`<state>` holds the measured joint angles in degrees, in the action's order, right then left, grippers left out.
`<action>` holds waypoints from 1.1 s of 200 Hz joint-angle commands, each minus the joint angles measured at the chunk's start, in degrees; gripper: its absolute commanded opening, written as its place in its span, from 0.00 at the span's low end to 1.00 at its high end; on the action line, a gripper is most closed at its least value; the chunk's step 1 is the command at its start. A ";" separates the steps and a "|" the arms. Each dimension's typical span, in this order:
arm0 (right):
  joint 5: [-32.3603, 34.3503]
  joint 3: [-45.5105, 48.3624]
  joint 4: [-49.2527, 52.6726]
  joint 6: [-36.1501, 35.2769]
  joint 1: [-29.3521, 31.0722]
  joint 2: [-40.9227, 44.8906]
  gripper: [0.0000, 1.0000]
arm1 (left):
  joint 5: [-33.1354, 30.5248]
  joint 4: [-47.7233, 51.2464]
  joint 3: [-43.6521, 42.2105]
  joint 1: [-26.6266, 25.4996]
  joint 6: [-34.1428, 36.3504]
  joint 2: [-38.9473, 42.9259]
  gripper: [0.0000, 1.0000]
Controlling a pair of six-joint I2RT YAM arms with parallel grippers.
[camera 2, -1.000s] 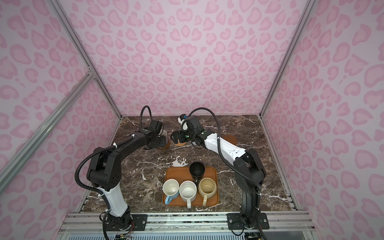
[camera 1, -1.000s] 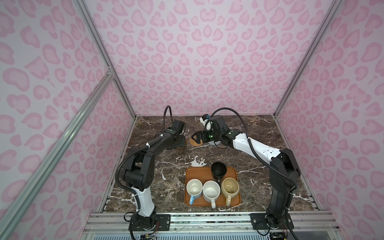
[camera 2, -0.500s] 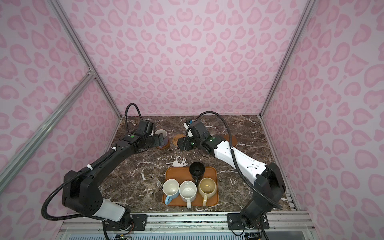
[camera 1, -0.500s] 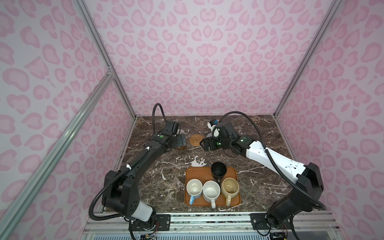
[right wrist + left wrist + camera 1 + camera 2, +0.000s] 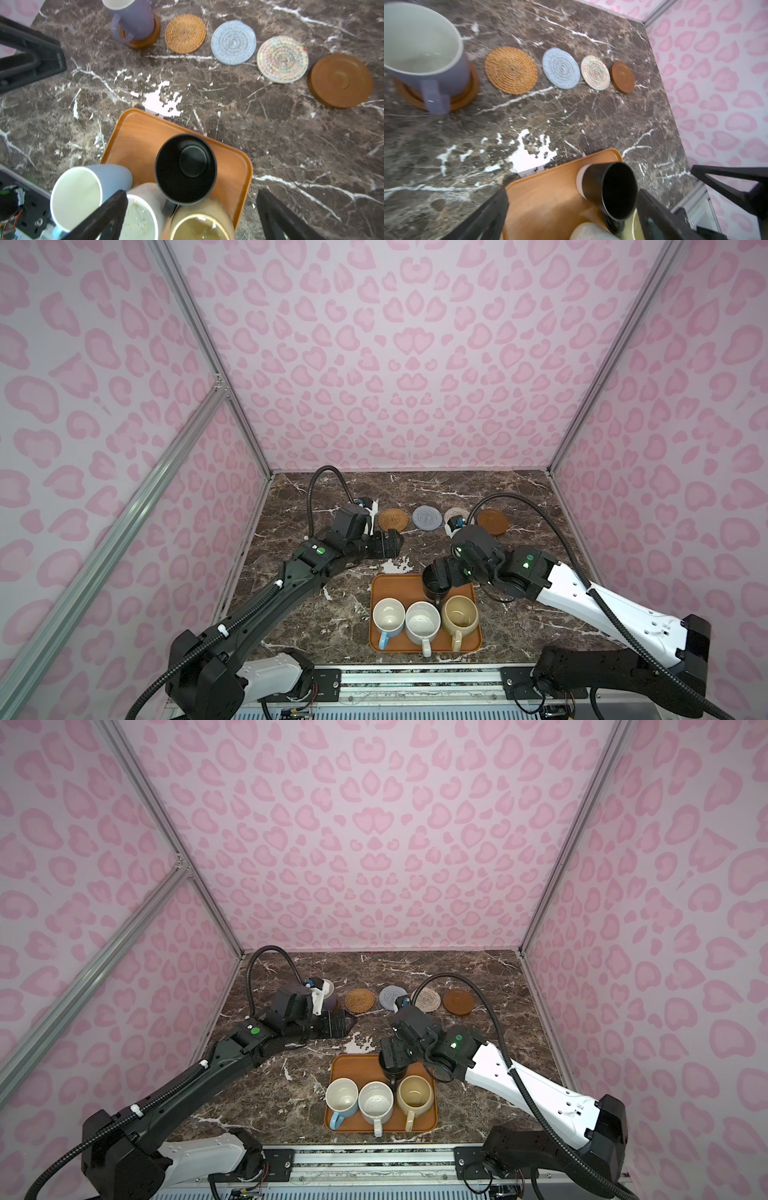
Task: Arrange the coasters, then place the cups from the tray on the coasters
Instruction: 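Lower the right gripper onto the black mug on the tray and grasp it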
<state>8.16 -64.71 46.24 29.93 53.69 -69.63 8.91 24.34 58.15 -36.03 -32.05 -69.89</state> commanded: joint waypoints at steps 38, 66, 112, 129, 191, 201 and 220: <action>-4.32 9.58 -3.89 2.76 3.03 4.13 0.90 | -1.34 -2.17 -5.48 -4.57 -2.80 4.05 0.98; -3.83 11.30 -5.31 2.55 3.42 4.15 0.84 | -0.19 -4.10 -8.60 -5.02 -4.02 5.55 0.98; -4.09 11.43 -5.47 1.77 3.53 1.39 0.71 | -0.16 -6.11 -10.45 -5.80 -5.54 5.29 0.97; -4.50 11.23 -6.33 1.49 3.61 0.02 0.69 | -0.21 -7.07 -10.62 -6.07 -5.82 5.03 0.97; -6.25 11.13 -8.00 0.69 3.70 -4.79 0.62 | -0.09 -7.73 -10.27 -6.64 -5.66 2.76 0.98; -5.94 10.94 -8.05 0.73 3.63 -5.46 0.62 | -0.16 -7.72 -10.19 -6.62 -5.56 2.48 0.97; -5.29 10.61 -8.27 0.63 3.65 -6.60 0.59 | 0.10 -7.77 -10.27 -6.75 -5.56 2.38 0.97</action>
<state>2.79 -54.00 39.29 30.89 57.28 -74.98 8.73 18.92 47.79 -42.65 -37.45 -67.35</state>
